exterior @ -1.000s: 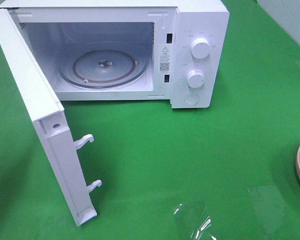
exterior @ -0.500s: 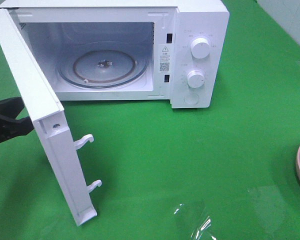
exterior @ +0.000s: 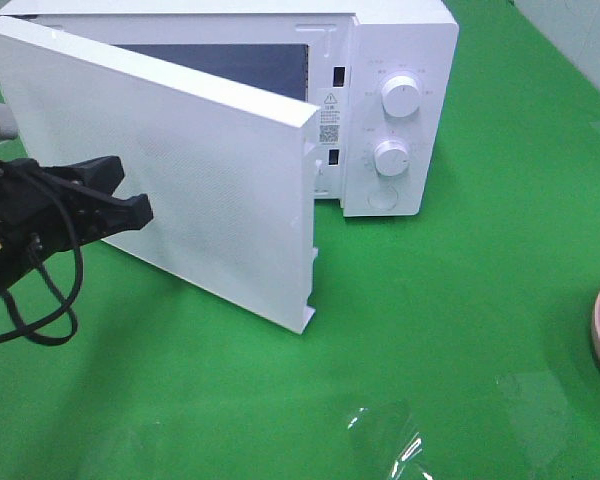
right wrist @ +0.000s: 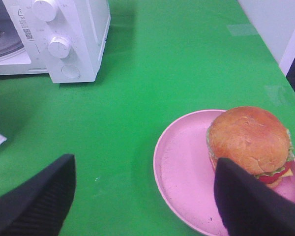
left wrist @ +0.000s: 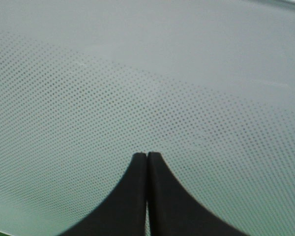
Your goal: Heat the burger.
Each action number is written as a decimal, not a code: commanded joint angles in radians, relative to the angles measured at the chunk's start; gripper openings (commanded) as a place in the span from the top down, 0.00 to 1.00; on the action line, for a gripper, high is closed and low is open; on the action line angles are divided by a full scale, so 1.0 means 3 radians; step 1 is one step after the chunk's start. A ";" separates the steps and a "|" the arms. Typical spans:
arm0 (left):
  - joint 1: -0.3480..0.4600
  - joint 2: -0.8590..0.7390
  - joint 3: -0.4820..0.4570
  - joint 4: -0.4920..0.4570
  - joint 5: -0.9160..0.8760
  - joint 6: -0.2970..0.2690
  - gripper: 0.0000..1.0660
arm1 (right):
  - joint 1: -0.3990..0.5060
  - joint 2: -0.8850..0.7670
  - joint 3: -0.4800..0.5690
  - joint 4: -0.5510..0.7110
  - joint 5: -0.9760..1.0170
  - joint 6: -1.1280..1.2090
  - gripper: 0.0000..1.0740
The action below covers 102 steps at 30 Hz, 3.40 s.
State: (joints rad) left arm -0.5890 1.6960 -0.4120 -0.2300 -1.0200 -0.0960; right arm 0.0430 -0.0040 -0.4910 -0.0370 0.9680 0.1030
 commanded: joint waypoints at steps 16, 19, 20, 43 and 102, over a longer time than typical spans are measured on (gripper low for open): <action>-0.0173 0.0130 -0.1123 -0.0383 0.0940 0.0537 1.00 | -0.0020 -0.0087 0.0003 -0.0007 -0.0023 -0.0033 0.31; -0.0173 0.0177 -0.1210 -0.0397 0.1003 0.0560 1.00 | -0.0020 -0.0087 0.0003 -0.0007 -0.0023 -0.0033 0.31; -0.0173 0.0210 -0.1257 -0.0407 0.1030 0.0560 1.00 | -0.0020 -0.0087 0.0003 -0.0007 -0.0023 -0.0033 0.31; -0.0173 0.0750 -0.1987 -0.0430 0.1240 0.0560 1.00 | -0.0020 -0.0087 0.0003 -0.0007 -0.0023 -0.0033 0.32; -0.0497 -0.0340 -0.1543 -0.0300 0.4667 0.0647 0.08 | -0.0020 -0.0087 0.0003 -0.0007 -0.0023 -0.0033 0.32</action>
State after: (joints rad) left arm -0.7360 1.6120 -0.8800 -0.3270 0.3520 0.0990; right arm 0.0430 -0.0040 -0.4910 -0.0370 0.9680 0.1030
